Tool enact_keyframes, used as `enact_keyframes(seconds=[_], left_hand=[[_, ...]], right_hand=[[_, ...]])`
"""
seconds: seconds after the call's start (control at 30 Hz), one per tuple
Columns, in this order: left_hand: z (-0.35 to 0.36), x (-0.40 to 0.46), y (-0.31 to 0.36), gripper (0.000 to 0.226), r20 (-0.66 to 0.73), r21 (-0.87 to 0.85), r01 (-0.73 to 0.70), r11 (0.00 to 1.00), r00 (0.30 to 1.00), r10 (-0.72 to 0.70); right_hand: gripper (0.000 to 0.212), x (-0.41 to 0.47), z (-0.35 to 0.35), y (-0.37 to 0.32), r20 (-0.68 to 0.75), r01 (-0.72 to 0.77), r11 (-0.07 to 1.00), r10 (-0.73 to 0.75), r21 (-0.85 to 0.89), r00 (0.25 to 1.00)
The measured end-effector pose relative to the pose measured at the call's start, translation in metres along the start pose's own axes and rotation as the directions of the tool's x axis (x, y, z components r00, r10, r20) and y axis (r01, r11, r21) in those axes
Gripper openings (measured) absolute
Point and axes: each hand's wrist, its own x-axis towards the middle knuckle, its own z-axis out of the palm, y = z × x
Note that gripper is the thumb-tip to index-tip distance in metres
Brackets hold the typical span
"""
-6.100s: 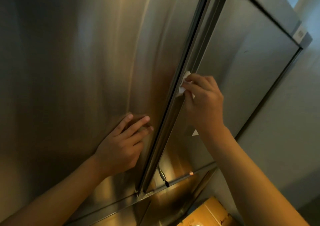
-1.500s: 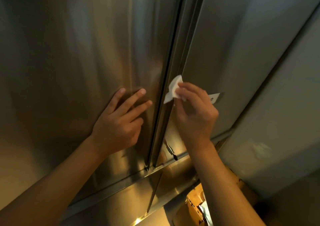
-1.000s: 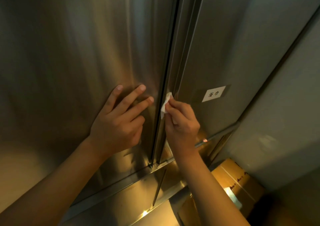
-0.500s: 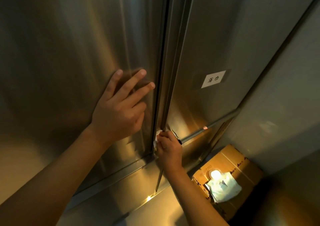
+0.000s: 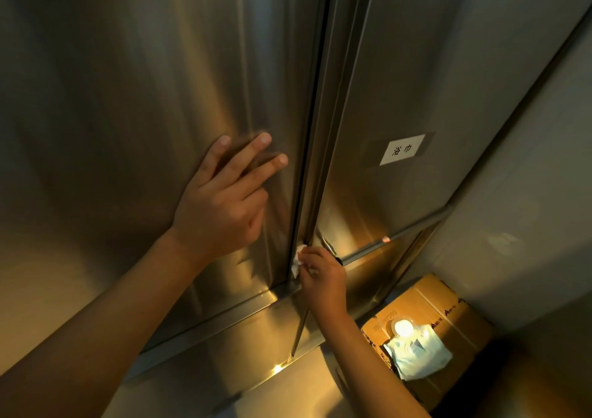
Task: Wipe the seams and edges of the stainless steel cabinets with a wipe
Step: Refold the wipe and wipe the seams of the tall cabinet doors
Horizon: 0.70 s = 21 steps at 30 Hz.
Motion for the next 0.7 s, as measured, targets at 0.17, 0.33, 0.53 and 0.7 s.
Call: enact_keyframes(seconds=[0.17, 0.33, 0.53, 0.7], left_hand=[[0.001, -0.001, -0.001, 0.023, 0.038, -0.006, -0.007, 1.000, 0.999, 0.007], [0.001, -0.001, -0.001, 0.023, 0.037, -0.009, 0.002, 1.000, 0.999, -0.002], [0.003, -0.002, -0.001, 0.017, 0.015, -0.032, 0.008, 0.999, 1.000, -0.007], [0.002, -0.002, 0.000, 0.017, 0.017, -0.054, 0.021, 0.998, 1.000, -0.020]], right_hand=[[0.026, 0.023, -0.035, -0.037, -0.191, 0.082, 0.991, -0.060, 0.109, 0.980], [0.018, 0.055, -0.071, -0.085, -0.319, 0.181, 0.956, -0.101, 0.233, 0.942], [0.010, 0.083, -0.068, -0.118, -0.297, 0.139, 0.918, -0.024, 0.371, 0.955], [0.021, 0.077, -0.045, -0.104, -0.295, 0.091, 0.931, 0.019, 0.354, 0.955]])
